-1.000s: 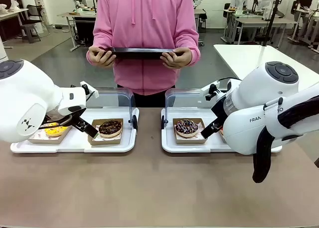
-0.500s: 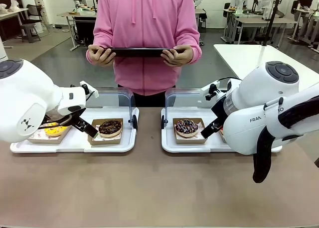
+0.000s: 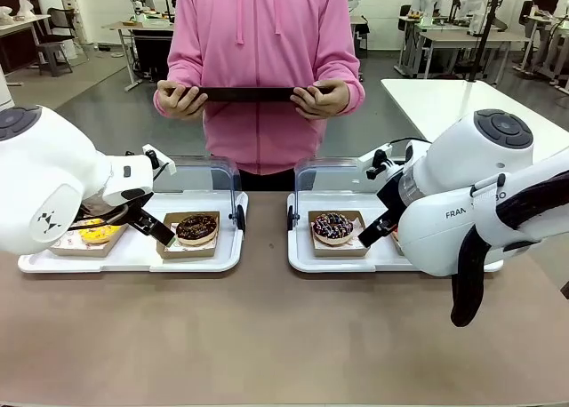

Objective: Provide the desired donut to the person.
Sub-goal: Pick up and lift the Paper togo box containing the Donut pointed at by the person.

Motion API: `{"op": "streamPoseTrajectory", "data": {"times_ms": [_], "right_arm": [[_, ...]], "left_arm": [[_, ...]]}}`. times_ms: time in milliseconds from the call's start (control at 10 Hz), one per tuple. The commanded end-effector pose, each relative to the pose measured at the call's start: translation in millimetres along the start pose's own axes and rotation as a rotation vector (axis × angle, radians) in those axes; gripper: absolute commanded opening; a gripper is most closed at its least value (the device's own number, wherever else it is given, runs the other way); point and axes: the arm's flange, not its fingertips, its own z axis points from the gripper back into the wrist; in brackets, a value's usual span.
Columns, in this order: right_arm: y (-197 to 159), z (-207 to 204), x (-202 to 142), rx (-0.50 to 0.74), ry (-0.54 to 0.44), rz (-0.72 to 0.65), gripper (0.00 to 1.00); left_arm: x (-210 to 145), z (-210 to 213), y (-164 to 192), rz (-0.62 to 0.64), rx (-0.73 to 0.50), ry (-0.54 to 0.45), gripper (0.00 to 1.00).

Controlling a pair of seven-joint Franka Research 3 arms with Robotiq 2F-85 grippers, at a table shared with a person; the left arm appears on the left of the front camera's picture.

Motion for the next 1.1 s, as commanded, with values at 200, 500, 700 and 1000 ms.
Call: {"op": "streamPoseTrajectory", "data": {"times_ms": [200,500,700,1000], "right_arm": [[-0.1,0.0,0.0,0.000,0.000,0.000,1.00],[0.0,0.0,0.0,0.000,0.000,0.000,1.00],[-35.0,44.1,-5.2,0.119,-0.013,0.031,1.00],[-84.9,113.5,-36.7,0.304,-0.051,0.144,1.00]], "left_arm": [[0.0,0.0,0.0,0.000,0.000,0.000,1.00],[0.0,0.0,0.0,0.000,0.000,0.000,1.00],[-21.0,40.8,14.8,-0.046,-0.102,-0.090,1.00],[-78.3,94.7,26.3,-0.148,-0.211,-0.176,1.00]]}}
